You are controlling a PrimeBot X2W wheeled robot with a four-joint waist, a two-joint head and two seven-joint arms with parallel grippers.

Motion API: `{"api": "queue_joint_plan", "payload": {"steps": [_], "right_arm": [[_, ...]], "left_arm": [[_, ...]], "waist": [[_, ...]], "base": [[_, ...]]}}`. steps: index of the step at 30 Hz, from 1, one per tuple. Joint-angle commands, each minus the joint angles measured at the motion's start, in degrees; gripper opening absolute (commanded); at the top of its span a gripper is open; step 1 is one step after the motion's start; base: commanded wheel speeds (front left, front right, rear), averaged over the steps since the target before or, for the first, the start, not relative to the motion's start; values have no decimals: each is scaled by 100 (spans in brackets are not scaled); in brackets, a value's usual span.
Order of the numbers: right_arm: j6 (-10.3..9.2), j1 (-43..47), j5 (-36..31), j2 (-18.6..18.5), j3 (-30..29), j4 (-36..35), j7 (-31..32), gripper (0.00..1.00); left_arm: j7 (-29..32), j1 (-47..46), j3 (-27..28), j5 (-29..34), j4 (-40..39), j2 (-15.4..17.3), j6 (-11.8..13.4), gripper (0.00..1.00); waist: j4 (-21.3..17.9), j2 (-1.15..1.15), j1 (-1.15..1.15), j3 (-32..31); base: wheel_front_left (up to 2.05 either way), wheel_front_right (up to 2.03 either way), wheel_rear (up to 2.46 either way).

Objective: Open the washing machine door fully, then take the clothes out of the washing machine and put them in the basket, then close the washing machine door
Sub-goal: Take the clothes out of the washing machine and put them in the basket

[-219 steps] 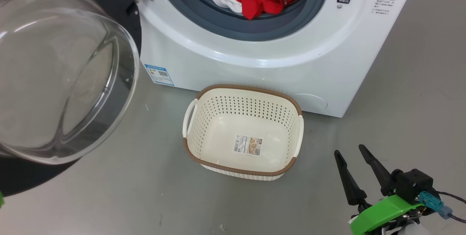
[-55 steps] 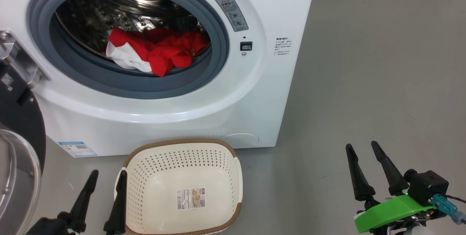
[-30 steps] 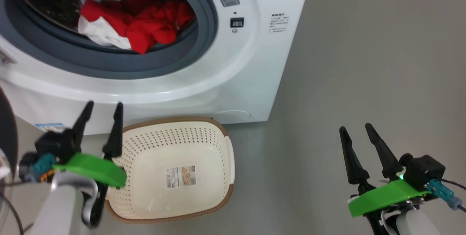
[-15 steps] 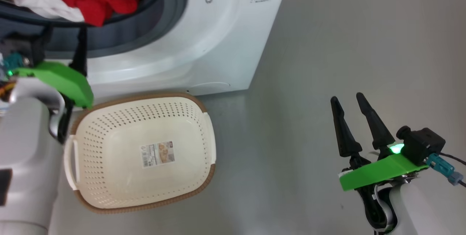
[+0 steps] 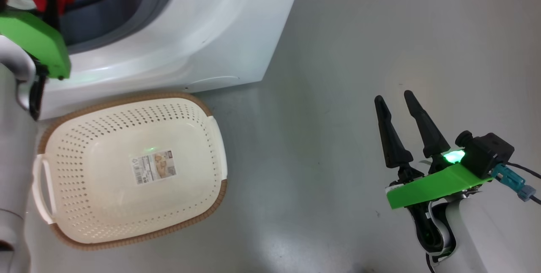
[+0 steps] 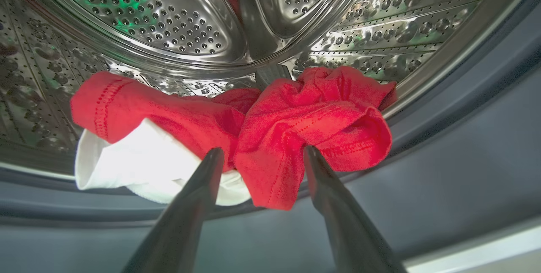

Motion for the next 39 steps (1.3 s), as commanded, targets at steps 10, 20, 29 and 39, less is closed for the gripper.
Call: {"api": "queue_joint_plan", "payload": {"steps": [10,20,29,39], "right_arm": [[35,-74,140,5,145,-212,-41,100],[35,-92,171,5,161,-236,-41,100],[35,-39,141,5,90,-204,-41,100],[35,111,9,5,-44,-122,-41,100]], "left_arm": [[195,-407,58,-26,249,503,170,100],[171,-439,-4,-80,332,653,174,74],[-200,-303,-19,-228,354,542,37,0],[-632,431,240,-598,-108,399,-95,0]], "waist": [[-237,0,0,287],[-353,0,0,332],[-271,0,0,176],[-63,0,0,-349]], "base": [[0,0,0],[0,0,0],[0,0,0],[0,0,0]]}}
